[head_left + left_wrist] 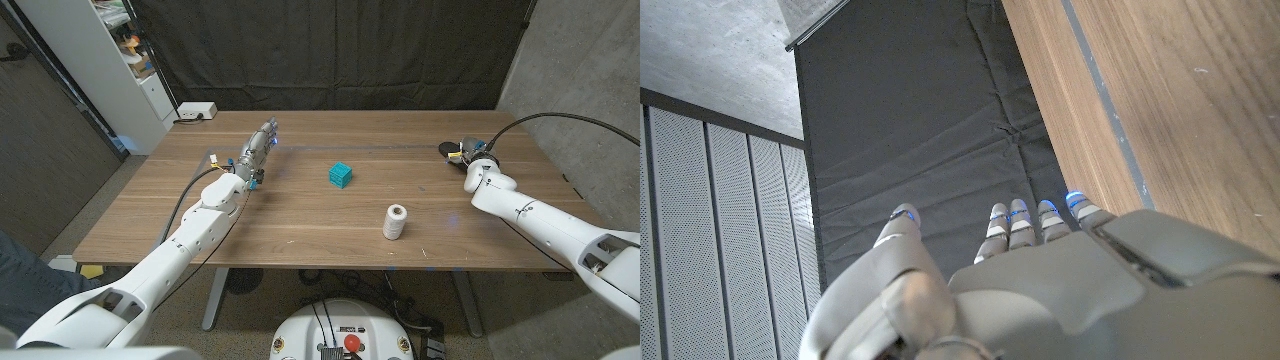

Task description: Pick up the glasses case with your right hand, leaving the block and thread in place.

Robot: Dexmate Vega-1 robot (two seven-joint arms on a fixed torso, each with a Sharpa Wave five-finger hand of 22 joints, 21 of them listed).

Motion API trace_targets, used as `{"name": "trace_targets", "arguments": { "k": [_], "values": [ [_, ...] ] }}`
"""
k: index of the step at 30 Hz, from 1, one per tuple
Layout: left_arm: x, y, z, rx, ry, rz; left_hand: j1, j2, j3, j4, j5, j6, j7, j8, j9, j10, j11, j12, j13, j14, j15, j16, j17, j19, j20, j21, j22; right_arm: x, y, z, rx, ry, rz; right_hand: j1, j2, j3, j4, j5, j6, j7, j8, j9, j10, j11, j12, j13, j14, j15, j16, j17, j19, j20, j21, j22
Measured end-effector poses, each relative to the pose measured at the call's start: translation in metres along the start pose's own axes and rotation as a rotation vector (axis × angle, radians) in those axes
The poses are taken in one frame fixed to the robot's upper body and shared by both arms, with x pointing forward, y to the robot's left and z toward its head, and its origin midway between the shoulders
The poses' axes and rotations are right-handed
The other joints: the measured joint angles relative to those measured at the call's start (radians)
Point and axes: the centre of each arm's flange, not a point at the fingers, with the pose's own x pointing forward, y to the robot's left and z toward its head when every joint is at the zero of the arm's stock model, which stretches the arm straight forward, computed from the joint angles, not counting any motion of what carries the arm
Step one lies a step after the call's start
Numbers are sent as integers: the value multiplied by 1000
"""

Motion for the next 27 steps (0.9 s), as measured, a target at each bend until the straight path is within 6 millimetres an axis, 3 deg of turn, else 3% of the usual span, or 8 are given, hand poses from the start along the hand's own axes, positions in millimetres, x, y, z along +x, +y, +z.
{"name": "trace_targets", "arguments": {
  "k": [9, 10, 13, 14, 16, 20, 22, 27],
  "values": [
    [2, 1, 0, -2, -3, -3, -4, 4, 0, 0, 0, 0, 0, 0, 0, 0, 0, 0, 0, 0, 0, 0, 0, 0, 0, 0, 0, -2, -5, 2, 2, -6, -13, 3, -3, -4, 4, -5, 5, -5, 0, 1, 5, -5, 0, 0, 7, 3, 6, 6, 0, 0, 4, 3],
    [3, 1, 0, -3, -2, -3, -4, 4, 0, 0, 0, 0, 0, 0, 0, 0, 0, 0, 0, 0, 0, 0, 0, 0, 0, 0, 0, -2, -5, 2, 2, -6, -15, 5, -5, -4, 4, -6, 5, -5, 0, 2, 5, -5, 0, 2, 9, 2, 6, 6, 12, -13, 4, 3],
    [3, 0, 0, -3, -4, -5, -4, 4, 0, 0, 0, 0, 0, 0, 0, 0, 0, 0, 0, 0, 0, 0, 0, 0, 0, 0, 0, -3, -6, 3, 4, -9, -16, 10, -10, -4, 4, -6, 12, -8, 0, 5, 5, -5, 0, 5, 10, 1, 6, 6, 13, -13, 4, 4],
    [3, 0, 0, -3, -3, -5, -4, 4, 0, 0, 0, 0, 0, 0, 0, 0, 0, 0, 0, 0, 0, 0, 0, 0, 0, 0, 0, -3, -7, 3, 3, -9, -19, 10, -10, -4, 4, -6, 14, -7, 0, 5, 5, -5, 0, 5, 11, 0, 6, 6, 24, -24, 4, 4],
    [3, 0, 0, -3, -4, -6, -4, 4, 0, 0, 0, 0, 0, 0, 0, 0, 0, 0, 0, 0, 0, 0, 0, 0, 0, 0, 0, -3, -8, 4, 4, -11, -21, 10, -10, -4, 4, -9, 16, -8, 0, 5, 6, -5, 0, 5, 13, -2, 14, 6, 87, -87, 4, 4],
    [4, 1, -1, -3, -3, -6, -4, 4, 0, 0, 0, 0, 0, 0, 0, 0, 0, 0, 0, 0, 0, 0, 0, 0, 0, 0, 0, -4, -10, 5, 2, -13, -26, 10, -10, -5, 4, -10, 19, -8, 0, 5, 12, -2, 0, 5, 20, -2, 14, 6, 91, -91, 5, 6],
    [5, 1, 0, -3, -4, -6, -4, 4, 0, 0, 0, 0, 0, 0, 0, 0, 0, 0, 0, 0, 0, 0, 0, 0, 0, 0, 0, -4, -11, 6, 2, -16, -28, 10, -10, -6, 5, -12, 19, -8, 0, 5, 14, -4, 0, 5, 22, -3, 17, 8, 107, -107, 6, 5],
    [5, 1, 0, -3, -4, -8, -4, 4, 0, 0, 0, 0, 0, 0, 0, 0, 0, 0, 0, 0, 0, 0, 0, 0, 0, 0, 0, -4, -13, 8, 3, -22, -31, 10, -10, -7, 4, -13, 19, -8, 0, 5, 14, -4, 0, 5, 22, -3, 17, 8, 107, -107, 6, 4]
  ]
}}
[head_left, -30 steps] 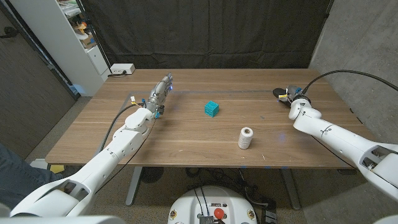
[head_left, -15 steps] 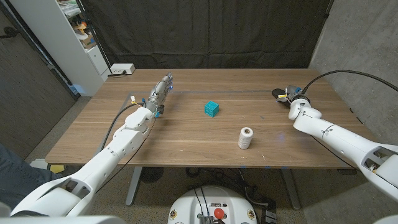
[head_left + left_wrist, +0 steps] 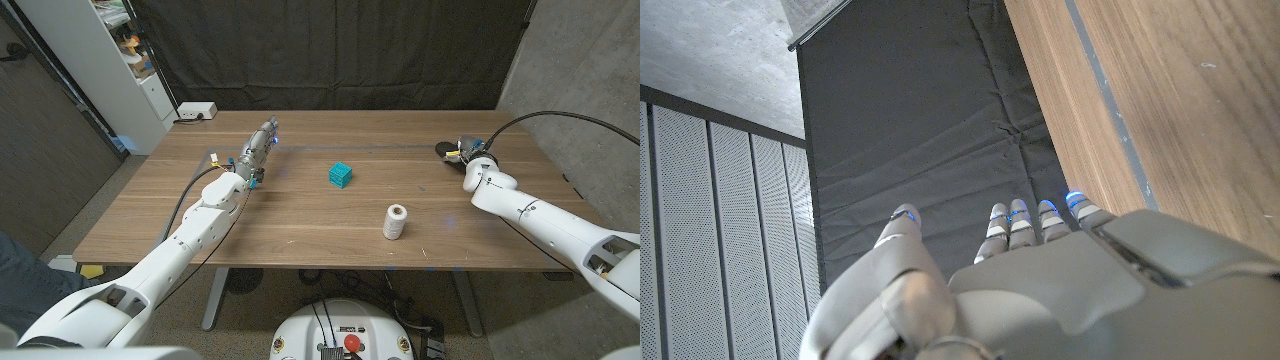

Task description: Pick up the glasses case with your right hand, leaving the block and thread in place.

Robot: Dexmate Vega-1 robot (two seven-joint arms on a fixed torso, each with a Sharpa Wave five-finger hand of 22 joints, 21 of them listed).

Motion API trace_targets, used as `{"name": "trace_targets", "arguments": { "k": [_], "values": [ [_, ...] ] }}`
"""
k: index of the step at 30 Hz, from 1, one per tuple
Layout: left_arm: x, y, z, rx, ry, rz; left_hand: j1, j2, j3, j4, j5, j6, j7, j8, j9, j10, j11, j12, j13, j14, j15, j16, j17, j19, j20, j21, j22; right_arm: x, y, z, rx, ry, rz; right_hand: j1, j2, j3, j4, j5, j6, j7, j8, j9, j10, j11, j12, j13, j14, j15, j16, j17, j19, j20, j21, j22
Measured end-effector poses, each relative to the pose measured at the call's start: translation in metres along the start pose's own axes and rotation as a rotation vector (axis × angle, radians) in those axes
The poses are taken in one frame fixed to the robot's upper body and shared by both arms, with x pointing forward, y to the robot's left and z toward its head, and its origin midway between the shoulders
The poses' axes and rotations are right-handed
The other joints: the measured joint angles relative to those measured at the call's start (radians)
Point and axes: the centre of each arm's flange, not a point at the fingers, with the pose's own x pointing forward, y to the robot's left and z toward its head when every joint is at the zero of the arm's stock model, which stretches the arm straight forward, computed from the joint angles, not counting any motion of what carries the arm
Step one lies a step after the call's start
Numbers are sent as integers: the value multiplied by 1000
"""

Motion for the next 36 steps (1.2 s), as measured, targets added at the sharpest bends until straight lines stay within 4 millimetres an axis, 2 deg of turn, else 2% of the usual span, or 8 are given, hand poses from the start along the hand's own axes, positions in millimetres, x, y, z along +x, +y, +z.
{"name": "trace_targets", "arguments": {
  "k": [3, 24, 26, 29, 34, 35, 36],
  "values": [
    [1, 0, -1, 0, 2, 0, 0, 0, 0, 0, 0, 0, 0, 0, 0, 0, 0, 0, 0, 0, 0, 0, 0, 0, 0, 0, 0, 0, -2, 0, 0, -3, -3, -1, 1, -1, 1, 0, 0, 0, 0, 0, 0, 0, 0, 0, 5, 2, 1, 1, 16, -16, 0, -1],
    [3, -1, -1, -3, -2, -3, 0, 0, 3, -3, 0, 0, 0, 0, 0, 0, 0, 0, 0, 0, 0, 0, 0, 0, 0, 0, 0, -1, -18, 0, -19, -5, -37, -1, 1, -6, 3, -4, 0, 0, -4, -1, 4, -3, 0, 5, 9, -2, 0, 3, 16, -16, -1, -1],
    [3, -1, -1, -3, -3, -3, 0, 0, 3, -3, 0, 0, 0, 0, 0, 0, 0, 0, 0, 0, 0, 0, 0, 0, 0, 0, 0, -1, -19, 0, -18, -6, -38, -1, 1, -5, 3, -8, 0, 0, -4, -1, 4, -3, 0, 5, 11, 0, 0, 3, 22, -10, -1, -1],
    [3, -1, -1, -4, -4, -4, 0, 0, 3, -3, 0, 0, 0, 0, 0, 0, 0, 0, 0, 0, 0, 0, 0, 0, -7, 0, 0, -2, -21, 0, -19, -7, -43, -1, 1, -5, 3, -8, 5, 5, -7, -1, 6, -5, 0, 5, 14, 3, 0, 3, 23, -9, -1, -1],
    [4, -2, -2, -6, -5, -5, 0, 0, 3, -3, 0, 0, 0, 0, 0, 0, 0, 0, 0, 0, 0, 0, 0, 0, -7, 0, 0, -3, -26, -1, -22, -6, -52, -1, 1, -5, 3, -11, 5, 5, 0, -1, 7, -7, 0, 5, 18, 0, 0, 2, 23, -9, -2, -1],
    [4, -2, -1, -7, -6, -5, 0, 0, 3, -3, 0, 0, 0, 0, 0, 0, 0, 0, 0, 0, 0, 0, 0, 0, -7, 0, 0, -3, -26, -1, -23, -6, -53, -1, 1, -5, 3, -12, 5, 5, 0, -1, 7, -7, 0, 5, 20, -2, 0, 2, 34, -20, -3, -1],
    [4, -2, -1, -7, -8, -6, 0, 0, 3, -3, 0, 0, 0, 0, 0, 0, 0, 0, 0, 0, 0, 0, 0, 0, -7, 0, 0, -3, -28, -1, -23, -8, -55, -1, 1, -5, 3, -12, 5, 5, 0, -1, 7, -7, 0, 5, 20, -2, 0, 3, 34, -20, -4, -2]
  ]
}}
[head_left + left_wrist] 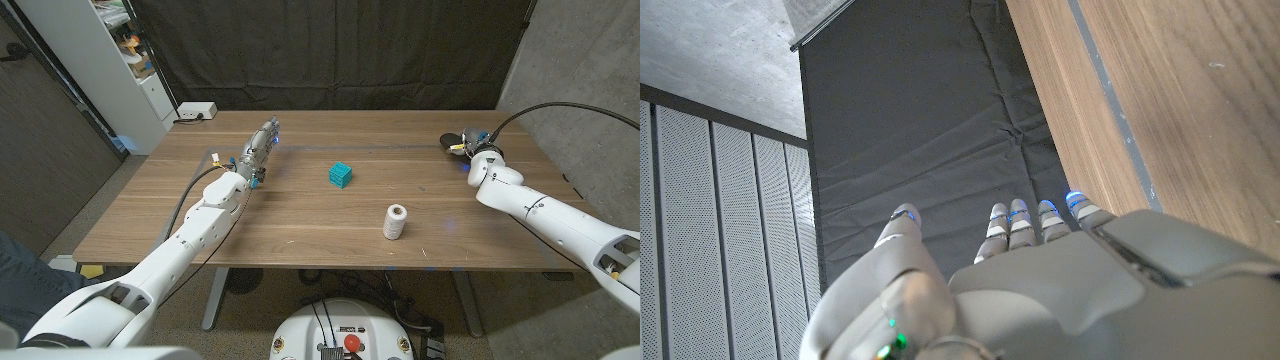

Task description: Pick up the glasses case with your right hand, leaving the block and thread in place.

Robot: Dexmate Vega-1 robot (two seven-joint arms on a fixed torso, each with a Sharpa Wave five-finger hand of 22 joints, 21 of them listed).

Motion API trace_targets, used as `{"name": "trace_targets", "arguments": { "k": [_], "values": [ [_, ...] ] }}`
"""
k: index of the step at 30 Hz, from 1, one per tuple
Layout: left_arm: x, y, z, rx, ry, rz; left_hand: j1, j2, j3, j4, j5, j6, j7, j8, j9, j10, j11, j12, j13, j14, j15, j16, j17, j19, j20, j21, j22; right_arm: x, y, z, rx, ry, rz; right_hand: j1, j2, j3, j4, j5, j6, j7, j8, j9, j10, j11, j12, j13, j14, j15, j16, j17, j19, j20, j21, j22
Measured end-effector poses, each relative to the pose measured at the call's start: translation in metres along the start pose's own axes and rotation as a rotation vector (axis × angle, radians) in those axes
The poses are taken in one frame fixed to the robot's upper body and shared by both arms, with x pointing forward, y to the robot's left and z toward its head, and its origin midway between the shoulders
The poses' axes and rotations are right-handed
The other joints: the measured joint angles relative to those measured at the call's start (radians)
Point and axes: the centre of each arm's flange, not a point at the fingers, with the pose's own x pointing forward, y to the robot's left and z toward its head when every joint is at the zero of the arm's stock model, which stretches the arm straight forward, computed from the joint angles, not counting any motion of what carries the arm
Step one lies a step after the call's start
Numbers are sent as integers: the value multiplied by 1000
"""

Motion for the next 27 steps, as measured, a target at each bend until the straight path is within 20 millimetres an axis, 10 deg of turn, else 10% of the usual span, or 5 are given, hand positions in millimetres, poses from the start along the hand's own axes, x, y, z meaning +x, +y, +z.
{"name": "trace_targets", "arguments": {
  "k": [27],
  "values": [
    [0, 0, -1, -8, -6, -8, 5, 5, 7, -7, 0, 0, 0, 0, 0, 0, 0, 0, 0, 0, 0, 0, 0, 0, 0, 0, 0, -10, -29, 9, -1, -27, -44, 2, -2, -8, 8, -8, 5, 5, -1, 1, 13, -2, 0, 5, 7, -3, -3, 5, 0, 0, -2, 0]
  ]
}}
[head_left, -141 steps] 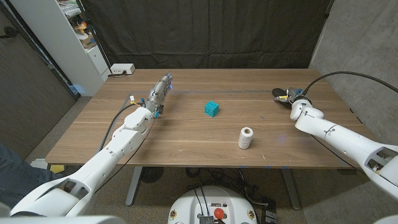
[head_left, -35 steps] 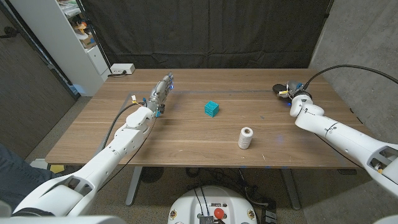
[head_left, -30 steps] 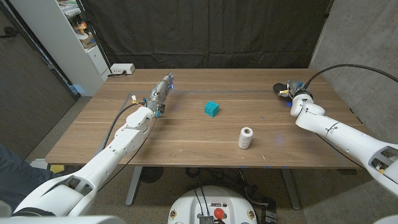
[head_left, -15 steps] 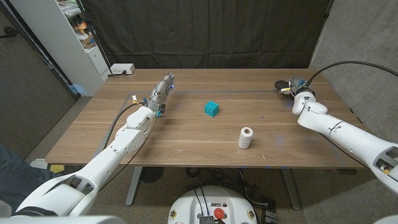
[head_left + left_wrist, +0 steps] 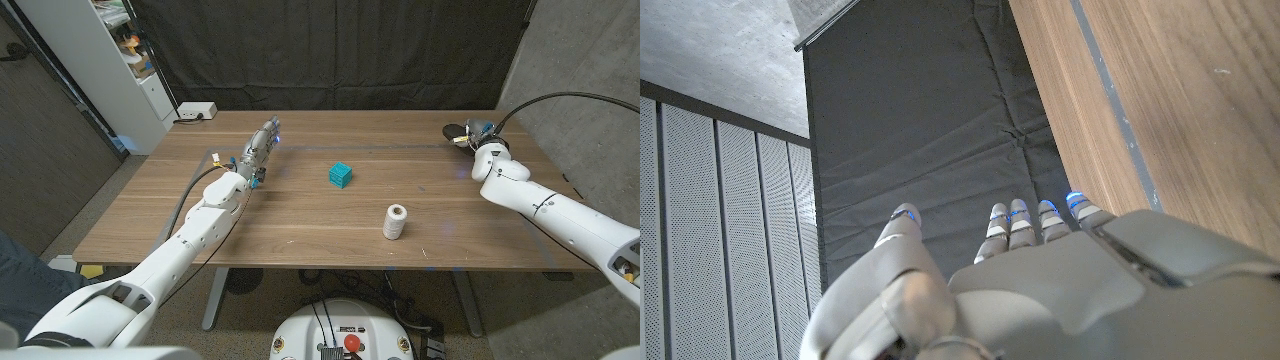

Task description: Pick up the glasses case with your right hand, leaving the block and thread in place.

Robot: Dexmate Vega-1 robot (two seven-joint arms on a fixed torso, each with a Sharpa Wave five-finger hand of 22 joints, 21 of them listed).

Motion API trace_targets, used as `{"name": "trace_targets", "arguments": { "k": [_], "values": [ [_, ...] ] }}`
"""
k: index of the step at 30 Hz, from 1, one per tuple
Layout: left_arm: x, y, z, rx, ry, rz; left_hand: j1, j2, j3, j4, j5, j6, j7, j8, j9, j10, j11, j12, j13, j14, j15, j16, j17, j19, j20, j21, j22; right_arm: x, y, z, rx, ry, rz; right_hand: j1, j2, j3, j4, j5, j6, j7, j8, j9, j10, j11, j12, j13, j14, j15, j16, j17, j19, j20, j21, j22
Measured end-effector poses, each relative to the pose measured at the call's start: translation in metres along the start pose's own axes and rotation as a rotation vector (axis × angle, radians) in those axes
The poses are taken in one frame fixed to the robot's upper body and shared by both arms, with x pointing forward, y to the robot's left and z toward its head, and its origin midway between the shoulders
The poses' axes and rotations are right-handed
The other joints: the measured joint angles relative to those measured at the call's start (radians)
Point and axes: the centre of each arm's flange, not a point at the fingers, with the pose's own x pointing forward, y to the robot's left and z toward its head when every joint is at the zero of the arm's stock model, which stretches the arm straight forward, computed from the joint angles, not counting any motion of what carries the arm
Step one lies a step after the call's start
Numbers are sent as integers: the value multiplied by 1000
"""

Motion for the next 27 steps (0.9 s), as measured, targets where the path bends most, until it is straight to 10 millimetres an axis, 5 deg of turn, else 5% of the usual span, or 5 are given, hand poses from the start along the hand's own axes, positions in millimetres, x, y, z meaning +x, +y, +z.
{"name": "trace_targets", "arguments": {
  "k": [27],
  "values": [
    [-6, 4, -2, -6, -4, -1, 4, 4, 4, -4, 0, 5, 5, 0, 0, 0, 0, 0, 0, 0, 0, 0, 0, 0, 0, 0, 0, -9, -32, 8, -38, -18, -38, -2, 2, -2, 2, -5, 12, -1, -3, -1, 7, -4, 0, 0, 9, 1, 6, 0, 9, -9, -4, 0]
  ]
}}
